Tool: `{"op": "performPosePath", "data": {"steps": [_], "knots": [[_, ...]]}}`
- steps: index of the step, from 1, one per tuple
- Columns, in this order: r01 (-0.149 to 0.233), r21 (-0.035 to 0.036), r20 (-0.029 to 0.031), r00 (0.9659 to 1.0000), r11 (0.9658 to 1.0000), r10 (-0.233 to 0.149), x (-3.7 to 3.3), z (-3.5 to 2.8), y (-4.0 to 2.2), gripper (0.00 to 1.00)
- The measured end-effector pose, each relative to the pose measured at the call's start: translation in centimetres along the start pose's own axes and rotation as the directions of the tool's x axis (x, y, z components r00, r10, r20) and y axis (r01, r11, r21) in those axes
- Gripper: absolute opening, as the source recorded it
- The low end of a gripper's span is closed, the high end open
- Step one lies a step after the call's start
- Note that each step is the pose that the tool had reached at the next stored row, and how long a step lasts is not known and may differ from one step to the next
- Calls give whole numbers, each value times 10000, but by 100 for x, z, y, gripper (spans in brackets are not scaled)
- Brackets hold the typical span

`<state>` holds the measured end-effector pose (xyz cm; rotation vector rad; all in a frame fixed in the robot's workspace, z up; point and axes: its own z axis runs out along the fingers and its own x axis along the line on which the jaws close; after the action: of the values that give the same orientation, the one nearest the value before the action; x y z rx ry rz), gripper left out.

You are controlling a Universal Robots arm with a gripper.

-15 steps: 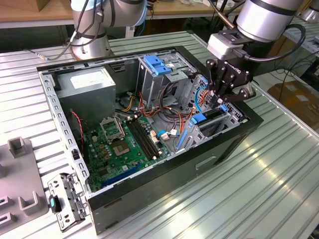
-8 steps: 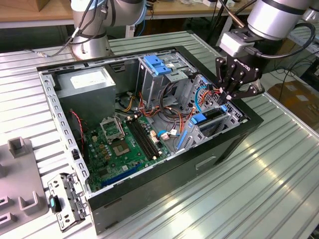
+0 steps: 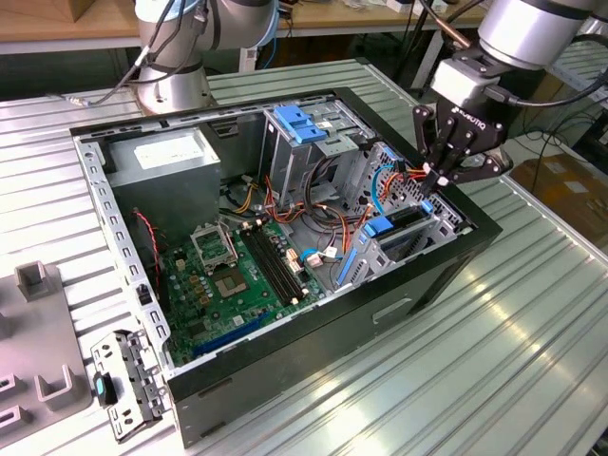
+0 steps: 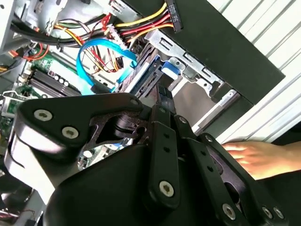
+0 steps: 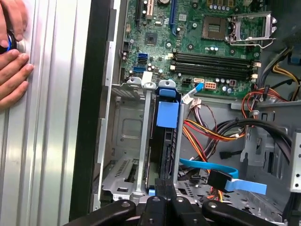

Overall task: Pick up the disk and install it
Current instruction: 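Insert the first disk wire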

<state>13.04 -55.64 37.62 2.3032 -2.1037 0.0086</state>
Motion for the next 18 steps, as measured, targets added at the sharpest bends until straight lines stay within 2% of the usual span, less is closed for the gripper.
{"op": "performPosePath", "data": {"steps": [4,7,18], "knots": [[80,-2,-2,10000,10000,-80,-22,-6,-76,11],[285,3,-3,9996,9996,-285,-21,-6,-137,11],[290,2,-4,9996,9996,-290,-20,-7,-146,11]]}}
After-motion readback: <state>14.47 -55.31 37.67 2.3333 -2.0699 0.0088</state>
